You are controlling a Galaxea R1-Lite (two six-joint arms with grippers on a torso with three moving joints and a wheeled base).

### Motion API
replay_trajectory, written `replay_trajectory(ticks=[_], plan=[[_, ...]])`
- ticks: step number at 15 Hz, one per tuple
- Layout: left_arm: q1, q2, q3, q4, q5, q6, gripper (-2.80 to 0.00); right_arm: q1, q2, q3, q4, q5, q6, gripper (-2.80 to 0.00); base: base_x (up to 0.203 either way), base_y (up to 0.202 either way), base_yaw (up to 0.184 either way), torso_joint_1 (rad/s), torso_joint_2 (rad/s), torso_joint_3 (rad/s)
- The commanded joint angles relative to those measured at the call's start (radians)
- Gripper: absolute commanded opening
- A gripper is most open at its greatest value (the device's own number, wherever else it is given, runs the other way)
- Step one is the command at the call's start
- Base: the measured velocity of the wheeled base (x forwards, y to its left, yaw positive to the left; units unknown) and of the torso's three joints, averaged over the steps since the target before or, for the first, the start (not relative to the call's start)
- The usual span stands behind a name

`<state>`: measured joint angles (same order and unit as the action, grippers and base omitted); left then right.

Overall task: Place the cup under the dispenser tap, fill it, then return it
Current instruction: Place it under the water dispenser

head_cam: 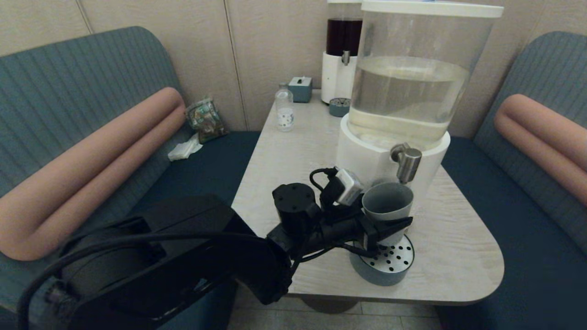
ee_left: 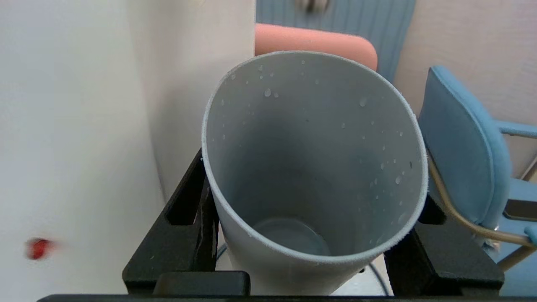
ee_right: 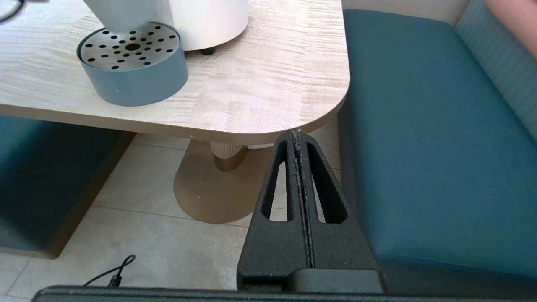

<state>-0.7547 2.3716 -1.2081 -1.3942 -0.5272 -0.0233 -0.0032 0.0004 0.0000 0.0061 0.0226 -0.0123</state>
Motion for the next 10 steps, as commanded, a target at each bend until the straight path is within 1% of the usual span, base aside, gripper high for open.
replay_trajectory(ticks=[1, 10], plan=[[-0.002, 0.04, -0.014, -0.012, -0.002, -0.002, -2.8, 0.0, 0.0, 0.0, 0.0, 0.0, 0.0, -2.8, 0.0, 0.0, 0.0, 0.0, 0.0, 0.0], [0.001, 0.067, -0.013, -0.014, 0.001, -0.004, -2.8, 0.0, 0.0, 0.0, 0.0, 0.0, 0.0, -2.8, 0.0, 0.0, 0.0, 0.0, 0.0, 0.0]])
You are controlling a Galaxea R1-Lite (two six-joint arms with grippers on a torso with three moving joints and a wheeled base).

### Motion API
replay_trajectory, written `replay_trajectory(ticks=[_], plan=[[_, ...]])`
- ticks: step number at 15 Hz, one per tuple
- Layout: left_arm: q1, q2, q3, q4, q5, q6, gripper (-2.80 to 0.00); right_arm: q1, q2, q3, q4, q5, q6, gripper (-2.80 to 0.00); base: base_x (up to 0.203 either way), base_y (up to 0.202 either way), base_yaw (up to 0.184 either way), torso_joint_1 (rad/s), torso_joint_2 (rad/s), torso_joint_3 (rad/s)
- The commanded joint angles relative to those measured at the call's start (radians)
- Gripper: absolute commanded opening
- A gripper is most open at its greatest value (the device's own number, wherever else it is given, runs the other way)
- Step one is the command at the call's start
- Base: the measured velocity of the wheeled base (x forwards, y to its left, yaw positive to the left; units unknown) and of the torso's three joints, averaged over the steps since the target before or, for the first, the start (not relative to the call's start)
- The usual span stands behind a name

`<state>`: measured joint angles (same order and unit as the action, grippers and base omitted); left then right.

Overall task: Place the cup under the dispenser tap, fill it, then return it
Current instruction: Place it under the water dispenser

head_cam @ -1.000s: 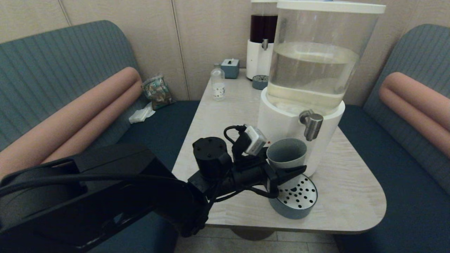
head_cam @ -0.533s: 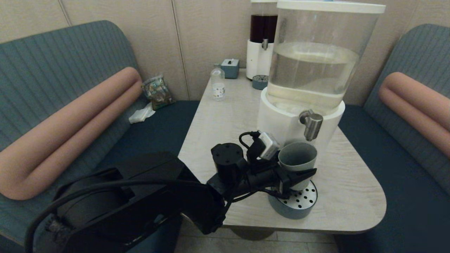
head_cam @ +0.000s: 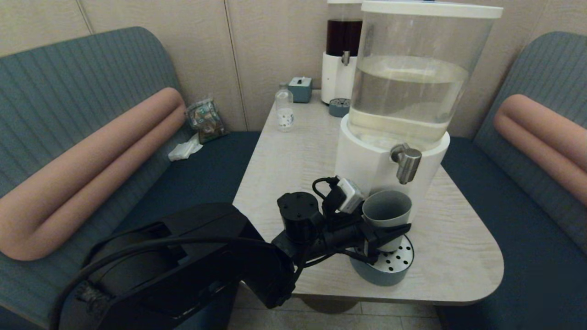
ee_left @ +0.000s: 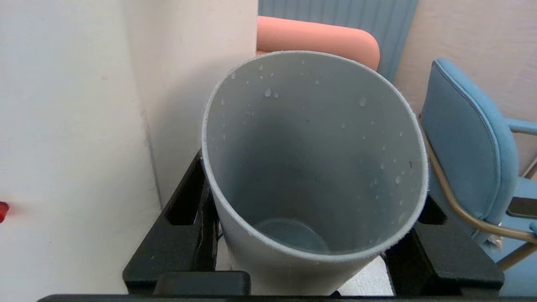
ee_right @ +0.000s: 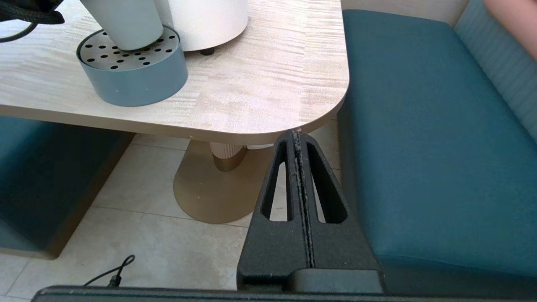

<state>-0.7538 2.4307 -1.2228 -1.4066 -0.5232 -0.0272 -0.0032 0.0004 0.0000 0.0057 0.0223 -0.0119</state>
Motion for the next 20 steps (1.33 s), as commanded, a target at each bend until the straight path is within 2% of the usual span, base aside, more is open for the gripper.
replay_trajectory(ticks=[1, 7, 11, 14, 20], plan=[[0.001, 0.01, 0.002, 0.0, -0.002, 0.0, 0.0, 0.0, 0.0, 0.0, 0.0, 0.001, 0.0, -2.8, 0.0, 0.0, 0.0, 0.0, 0.0, 0.0], [-0.001, -0.009, -0.002, -0.004, -0.003, -0.002, 0.0, 0.0, 0.0, 0.0, 0.0, 0.001, 0.0, -2.8, 0.0, 0.0, 0.0, 0.0, 0.0, 0.0], [0.001, -0.053, 0.058, -0.005, -0.003, 0.0, 0.0, 0.0, 0.001, 0.0, 0.0, 0.001, -0.002, -2.8, 0.0, 0.0, 0.0, 0.0, 0.0, 0.0], [0.005, -0.106, 0.139, -0.009, -0.003, 0.005, 0.0, 0.0, 0.0, 0.0, 0.0, 0.001, 0.0, -2.8, 0.0, 0.0, 0.0, 0.0, 0.0, 0.0], [0.034, -0.299, 0.454, -0.034, -0.021, 0.012, 0.0, 0.0, 0.0, 0.0, 0.0, 0.001, -0.003, -2.8, 0.0, 0.0, 0.0, 0.0, 0.0, 0.0]])
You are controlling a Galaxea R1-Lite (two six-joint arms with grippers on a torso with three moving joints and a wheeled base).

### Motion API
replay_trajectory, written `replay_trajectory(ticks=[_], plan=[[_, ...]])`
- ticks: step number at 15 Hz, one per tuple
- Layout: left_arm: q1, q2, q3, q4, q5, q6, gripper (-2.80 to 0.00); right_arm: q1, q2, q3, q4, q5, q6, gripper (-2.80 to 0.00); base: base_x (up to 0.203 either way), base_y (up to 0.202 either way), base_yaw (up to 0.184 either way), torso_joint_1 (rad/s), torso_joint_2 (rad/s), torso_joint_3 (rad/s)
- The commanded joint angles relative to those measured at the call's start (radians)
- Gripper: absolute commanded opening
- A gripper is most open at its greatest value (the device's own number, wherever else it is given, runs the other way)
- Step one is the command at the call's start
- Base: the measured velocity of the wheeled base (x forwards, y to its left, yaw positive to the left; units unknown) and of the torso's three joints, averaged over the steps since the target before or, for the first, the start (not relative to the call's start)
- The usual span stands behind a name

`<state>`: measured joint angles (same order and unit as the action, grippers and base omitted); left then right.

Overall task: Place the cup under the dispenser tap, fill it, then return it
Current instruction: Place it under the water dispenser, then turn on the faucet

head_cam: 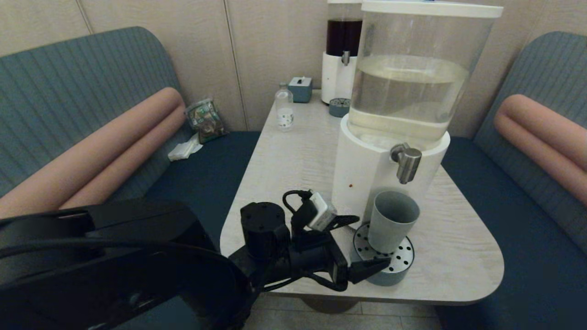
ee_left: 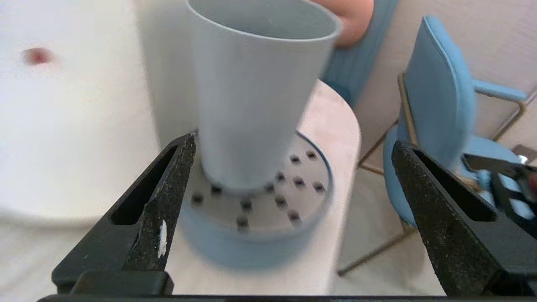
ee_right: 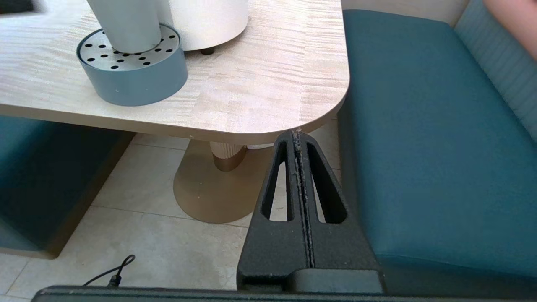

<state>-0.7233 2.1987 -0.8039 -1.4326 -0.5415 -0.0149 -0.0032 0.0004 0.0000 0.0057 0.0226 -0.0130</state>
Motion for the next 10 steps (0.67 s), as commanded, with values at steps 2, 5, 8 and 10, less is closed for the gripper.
replay_trajectory(ticks=[2, 5, 8, 10], plan=[[0.035, -0.194, 0.152, -0.009, -0.006, -0.002, -2.8, 0.0, 0.0, 0.0, 0.0, 0.0, 0.001, -2.8, 0.0, 0.0, 0.0, 0.0, 0.0, 0.0], [0.159, -0.482, 0.287, -0.005, 0.004, -0.015, -2.8, 0.0, 0.0, 0.0, 0.0, 0.0, 0.001, -2.8, 0.0, 0.0, 0.0, 0.0, 0.0, 0.0], [0.359, -0.813, 0.362, 0.015, 0.067, -0.052, -2.8, 0.0, 0.0, 0.0, 0.0, 0.0, 0.001, -2.8, 0.0, 0.0, 0.0, 0.0, 0.0, 0.0], [0.467, -1.03, 0.427, 0.028, 0.125, -0.102, -2.8, 0.0, 0.0, 0.0, 0.0, 0.0, 0.001, -2.8, 0.0, 0.0, 0.0, 0.0, 0.0, 0.0]])
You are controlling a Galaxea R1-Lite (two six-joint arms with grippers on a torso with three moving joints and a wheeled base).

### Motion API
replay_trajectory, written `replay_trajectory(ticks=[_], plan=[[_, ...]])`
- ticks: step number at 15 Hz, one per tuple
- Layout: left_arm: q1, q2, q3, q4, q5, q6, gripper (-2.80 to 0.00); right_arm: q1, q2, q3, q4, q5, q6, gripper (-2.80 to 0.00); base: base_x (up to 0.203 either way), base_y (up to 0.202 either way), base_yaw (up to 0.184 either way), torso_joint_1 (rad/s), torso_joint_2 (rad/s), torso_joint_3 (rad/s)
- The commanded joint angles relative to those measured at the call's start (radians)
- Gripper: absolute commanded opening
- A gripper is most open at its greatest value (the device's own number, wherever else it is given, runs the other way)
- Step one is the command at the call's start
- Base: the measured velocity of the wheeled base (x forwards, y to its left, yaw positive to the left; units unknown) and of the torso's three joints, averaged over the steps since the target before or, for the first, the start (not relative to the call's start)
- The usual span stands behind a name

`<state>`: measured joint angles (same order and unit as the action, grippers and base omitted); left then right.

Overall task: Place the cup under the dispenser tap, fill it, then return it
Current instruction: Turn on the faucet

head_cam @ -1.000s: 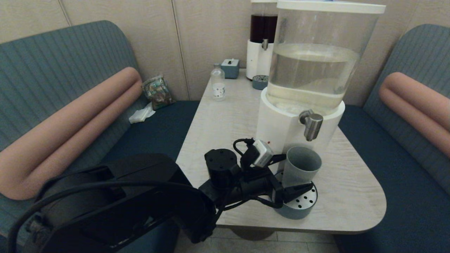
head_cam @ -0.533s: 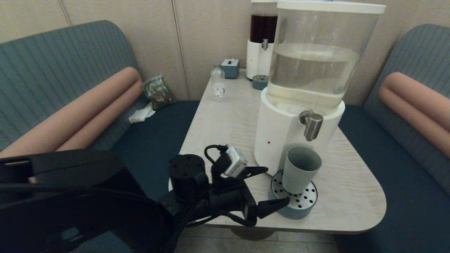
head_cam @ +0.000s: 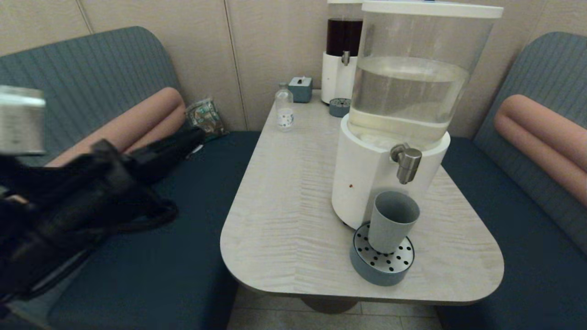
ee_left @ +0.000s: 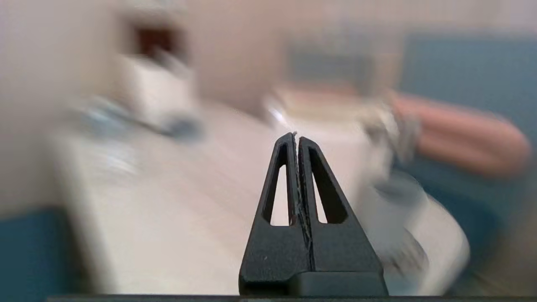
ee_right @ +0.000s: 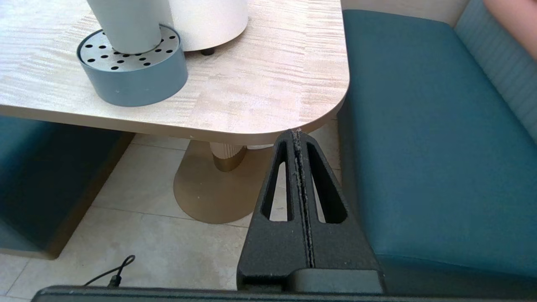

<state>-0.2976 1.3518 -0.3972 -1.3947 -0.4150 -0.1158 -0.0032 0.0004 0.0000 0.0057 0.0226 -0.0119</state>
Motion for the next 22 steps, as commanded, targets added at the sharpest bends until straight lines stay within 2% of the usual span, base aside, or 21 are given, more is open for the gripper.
replay_trajectory(ticks=[1, 4, 7, 9, 11, 13, 14, 15, 18, 22], plan=[[0.079, -0.297, 0.064, 0.006, 0.031, -0.022, -2.8, 0.0, 0.0, 0.0, 0.0, 0.0, -0.003, -2.8, 0.0, 0.0, 0.0, 0.0, 0.0, 0.0], [0.142, -0.618, 0.171, 0.123, 0.101, -0.052, -2.8, 0.0, 0.001, 0.0, 0.0, 0.0, 0.0, -2.8, 0.0, 0.0, 0.0, 0.0, 0.0, 0.0], [0.229, -0.986, 0.235, 0.377, 0.125, -0.059, -2.8, 0.0, 0.001, 0.0, 0.0, 0.0, -0.003, -2.8, 0.0, 0.0, 0.0, 0.0, 0.0, 0.0], [0.278, -1.147, 0.291, 0.548, 0.165, -0.048, -2.8, 0.0, 0.0, 0.0, 0.0, 0.0, 0.0, -2.8, 0.0, 0.0, 0.0, 0.0, 0.0, 0.0], [0.303, -1.191, 0.389, 0.727, 0.209, -0.031, -2.8, 0.0, 0.0, 0.0, 0.0, 0.0, -0.001, -2.8, 0.0, 0.0, 0.0, 0.0, 0.0, 0.0], [0.308, -1.284, 0.396, 0.939, 0.219, -0.006, -2.8, 0.0, 0.001, 0.0, 0.0, 0.0, -0.003, -2.8, 0.0, 0.0, 0.0, 0.0, 0.0, 0.0], [0.309, -1.328, 0.396, 1.099, 0.227, 0.007, -2.8, 0.0, 0.0, 0.0, 0.0, 0.0, -0.003, -2.8, 0.0, 0.0, 0.0, 0.0, 0.0, 0.0], [0.309, -1.343, 0.397, 1.196, 0.253, 0.019, -2.8, 0.0, 0.0, 0.0, 0.0, 0.0, -0.003, -2.8, 0.0, 0.0, 0.0, 0.0, 0.0, 0.0], [0.31, -1.35, 0.395, 1.39, 0.427, 0.047, -2.8, 0.0, 0.001, 0.0, 0.0, 0.0, 0.0, -2.8, 0.0, 0.0, 0.0, 0.0, 0.0, 0.0], [0.31, -1.35, 0.386, 1.419, 0.433, 0.051, -2.8, 0.0, 0.0, 0.0, 0.0, 0.0, 0.0, -2.8, 0.0, 0.0, 0.0, 0.0, 0.0, 0.0]])
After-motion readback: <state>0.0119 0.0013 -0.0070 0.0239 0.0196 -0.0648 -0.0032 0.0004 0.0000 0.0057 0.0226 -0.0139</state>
